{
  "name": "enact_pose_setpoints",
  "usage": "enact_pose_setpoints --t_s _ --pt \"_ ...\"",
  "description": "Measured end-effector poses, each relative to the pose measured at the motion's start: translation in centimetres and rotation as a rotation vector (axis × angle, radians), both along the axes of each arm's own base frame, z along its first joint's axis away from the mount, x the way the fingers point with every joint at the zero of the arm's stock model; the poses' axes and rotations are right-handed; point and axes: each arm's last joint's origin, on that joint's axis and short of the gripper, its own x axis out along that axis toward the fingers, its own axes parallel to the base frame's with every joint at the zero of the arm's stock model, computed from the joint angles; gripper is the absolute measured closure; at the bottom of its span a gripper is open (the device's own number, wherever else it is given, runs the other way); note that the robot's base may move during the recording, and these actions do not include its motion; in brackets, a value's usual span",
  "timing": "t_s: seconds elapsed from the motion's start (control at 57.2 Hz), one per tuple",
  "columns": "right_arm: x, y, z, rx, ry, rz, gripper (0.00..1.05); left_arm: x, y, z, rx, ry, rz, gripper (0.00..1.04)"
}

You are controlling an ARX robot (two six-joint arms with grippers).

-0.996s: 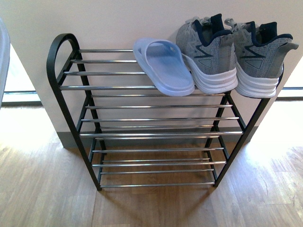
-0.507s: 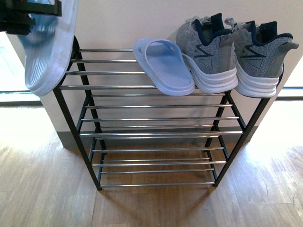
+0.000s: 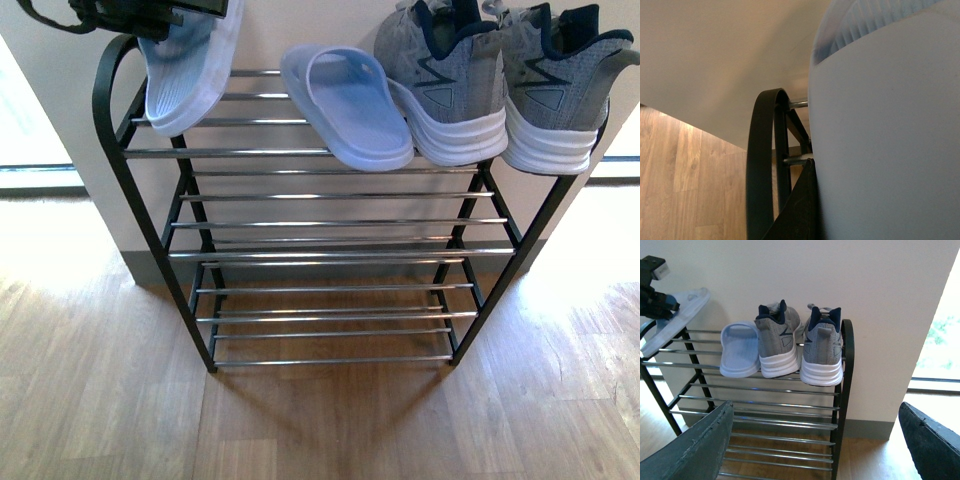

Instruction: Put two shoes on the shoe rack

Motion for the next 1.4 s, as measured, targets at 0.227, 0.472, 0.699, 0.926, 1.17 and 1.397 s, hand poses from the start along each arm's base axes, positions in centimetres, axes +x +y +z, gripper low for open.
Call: enact_pose_setpoints --t_s 0.227,0.472,0.699,0.926,1.17,1.397 --pt "0.0 0.0 0.0 0.0 0.0 0.0 0.09 2.4 -0.7 -1.6 0.07 0.048 -0.013 1.03" --pt "0.0 0.0 0.0 0.0 0.0 0.001 0.09 3.3 -1.4 -2.3 0.125 0.069 -0.068 0.85" --pt "0.0 0.0 0.0 0.0 0.0 0.0 0.09 2.1 -2.5 -1.8 0.114 0.001 -0.113 0.43" --pt "0.0 0.0 0.0 0.0 0.0 0.0 0.09 -1.4 -2.2 1.1 0.059 -0.122 -0.088 0.07" --pt "0.0 0.0 0.0 0.0 0.0 0.0 0.09 -4.1 -0.3 2.2 0.045 -0.148 -0.045 0.09" --pt "0.0 0.0 0.0 0.0 0.0 0.0 0.09 -0.9 0.9 -1.9 0.007 -0.056 -0.028 0.09"
